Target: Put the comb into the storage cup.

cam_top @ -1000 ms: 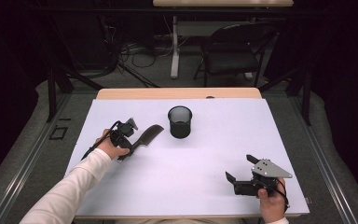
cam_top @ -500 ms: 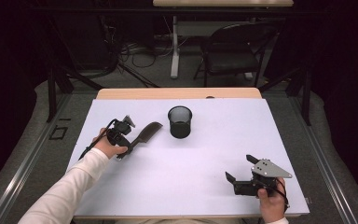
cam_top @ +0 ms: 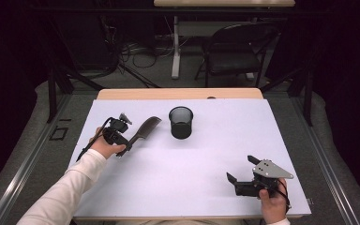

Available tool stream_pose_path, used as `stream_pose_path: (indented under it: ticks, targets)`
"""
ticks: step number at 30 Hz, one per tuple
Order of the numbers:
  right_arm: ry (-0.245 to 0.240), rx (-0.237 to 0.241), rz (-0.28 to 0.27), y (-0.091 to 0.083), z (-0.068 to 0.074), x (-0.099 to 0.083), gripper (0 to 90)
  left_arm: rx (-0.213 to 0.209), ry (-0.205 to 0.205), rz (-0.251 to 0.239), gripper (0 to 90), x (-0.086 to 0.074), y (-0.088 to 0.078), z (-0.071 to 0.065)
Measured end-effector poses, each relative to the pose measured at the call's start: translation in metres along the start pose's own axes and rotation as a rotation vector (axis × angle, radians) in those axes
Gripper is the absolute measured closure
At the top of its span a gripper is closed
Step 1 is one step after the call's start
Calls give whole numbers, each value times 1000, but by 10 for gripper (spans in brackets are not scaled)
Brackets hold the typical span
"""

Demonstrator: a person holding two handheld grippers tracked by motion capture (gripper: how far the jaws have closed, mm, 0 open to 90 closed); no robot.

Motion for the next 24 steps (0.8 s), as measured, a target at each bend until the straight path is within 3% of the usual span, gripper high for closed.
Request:
stream_pose_path:
  ticks: [8,24]
  targets:
    - [6,1,3,0,0,0,26,18,-4,-81,726,5,-12,0]
    - [2,0,3,0,0,-1,28,42,32,-228,726,14,-34,-9]
Point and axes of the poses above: each handheld gripper's, and its own axes: y roughly forward along the jaws, x roughly out of its top, z roughly to its left, the point moved 8 cm from there along y, roughly forward along the jaws, and after that the axes turned 1 degree about -x, right-handed, at the moved point
